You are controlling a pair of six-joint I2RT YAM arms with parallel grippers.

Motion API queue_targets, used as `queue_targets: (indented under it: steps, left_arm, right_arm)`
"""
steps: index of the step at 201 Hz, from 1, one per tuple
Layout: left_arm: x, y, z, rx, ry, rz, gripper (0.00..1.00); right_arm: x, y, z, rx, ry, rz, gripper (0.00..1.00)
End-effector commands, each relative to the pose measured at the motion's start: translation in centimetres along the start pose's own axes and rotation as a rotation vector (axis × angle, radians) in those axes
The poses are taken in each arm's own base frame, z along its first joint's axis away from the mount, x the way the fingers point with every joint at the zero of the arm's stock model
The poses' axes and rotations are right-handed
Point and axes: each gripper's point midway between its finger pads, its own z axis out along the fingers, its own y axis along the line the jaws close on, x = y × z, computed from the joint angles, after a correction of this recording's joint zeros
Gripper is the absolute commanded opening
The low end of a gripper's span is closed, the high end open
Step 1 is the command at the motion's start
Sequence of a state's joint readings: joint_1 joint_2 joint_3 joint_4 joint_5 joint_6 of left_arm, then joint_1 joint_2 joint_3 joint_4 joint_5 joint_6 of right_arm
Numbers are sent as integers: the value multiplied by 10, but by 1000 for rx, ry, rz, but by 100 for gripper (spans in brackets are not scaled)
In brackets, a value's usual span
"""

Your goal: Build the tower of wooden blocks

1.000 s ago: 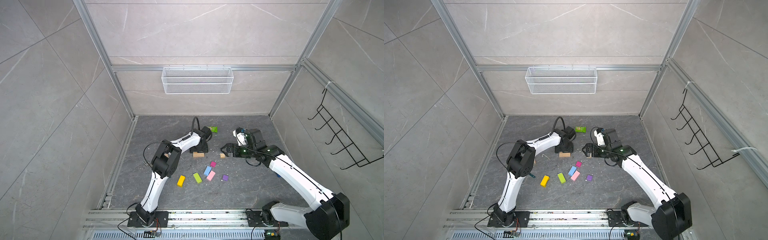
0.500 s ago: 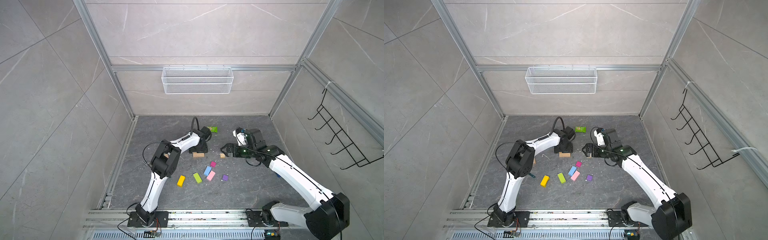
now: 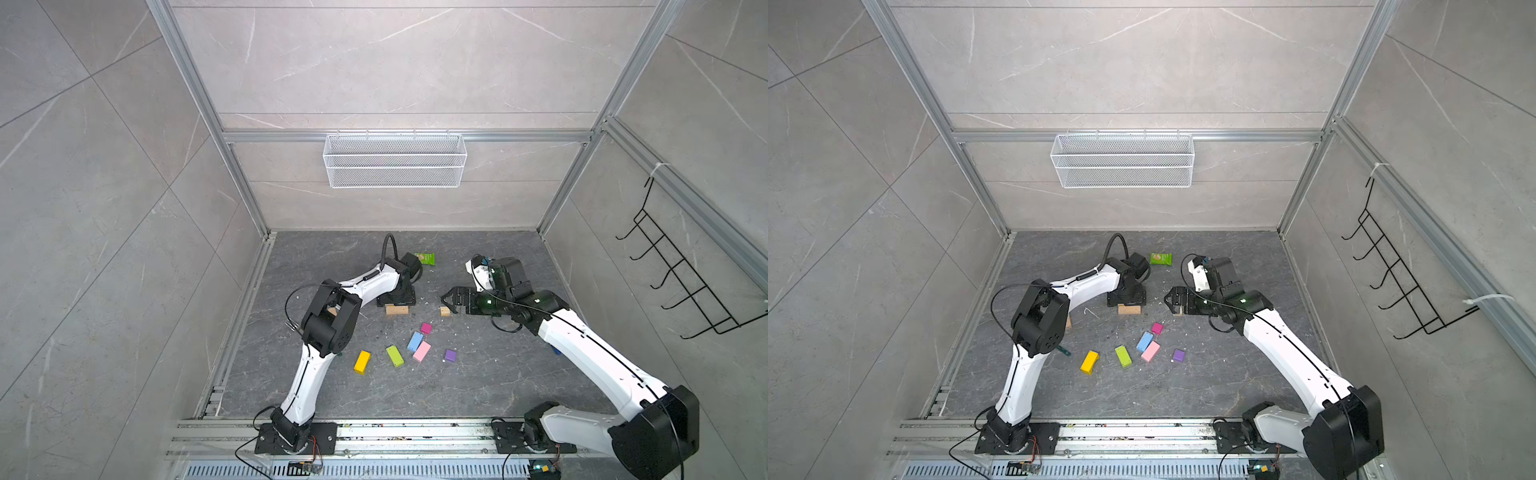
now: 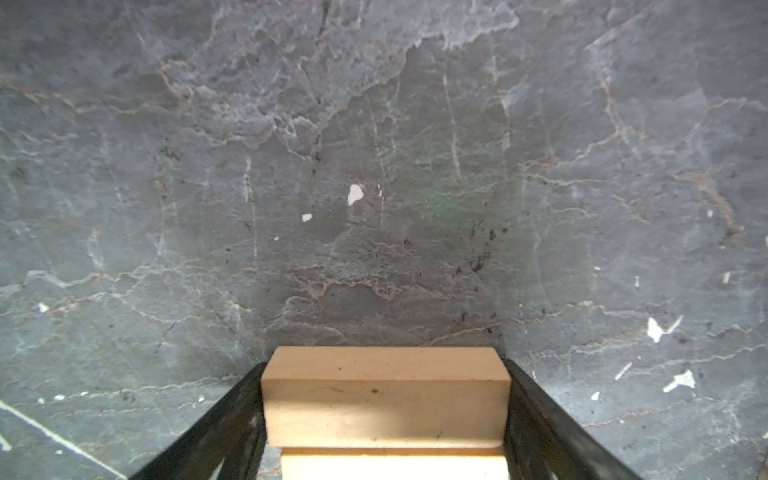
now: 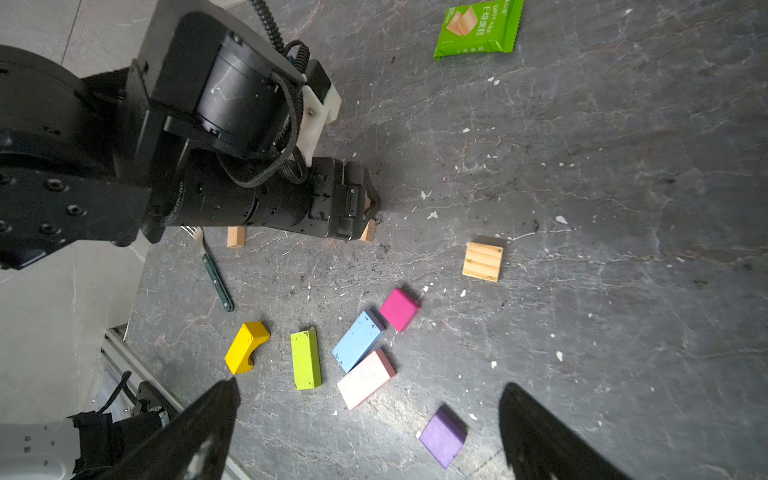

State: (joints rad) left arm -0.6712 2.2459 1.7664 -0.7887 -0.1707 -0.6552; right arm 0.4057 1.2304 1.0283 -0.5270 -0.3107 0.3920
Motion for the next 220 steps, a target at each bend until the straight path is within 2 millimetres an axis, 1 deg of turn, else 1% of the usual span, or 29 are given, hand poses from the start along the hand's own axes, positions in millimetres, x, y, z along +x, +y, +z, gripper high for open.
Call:
queue_targets:
  steps: [1, 150, 220]
  left_arm:
    - [21, 16, 7, -58, 82, 4, 84]
    - [24, 8, 9, -39, 87, 7, 83]
    - [21, 4, 8, -23, 82, 4, 83]
  right_arm:
    - [1, 3, 0, -8, 10, 6, 99]
    - [3, 2, 1, -7, 17, 6, 99]
    - [3, 3, 2, -10, 17, 7, 99]
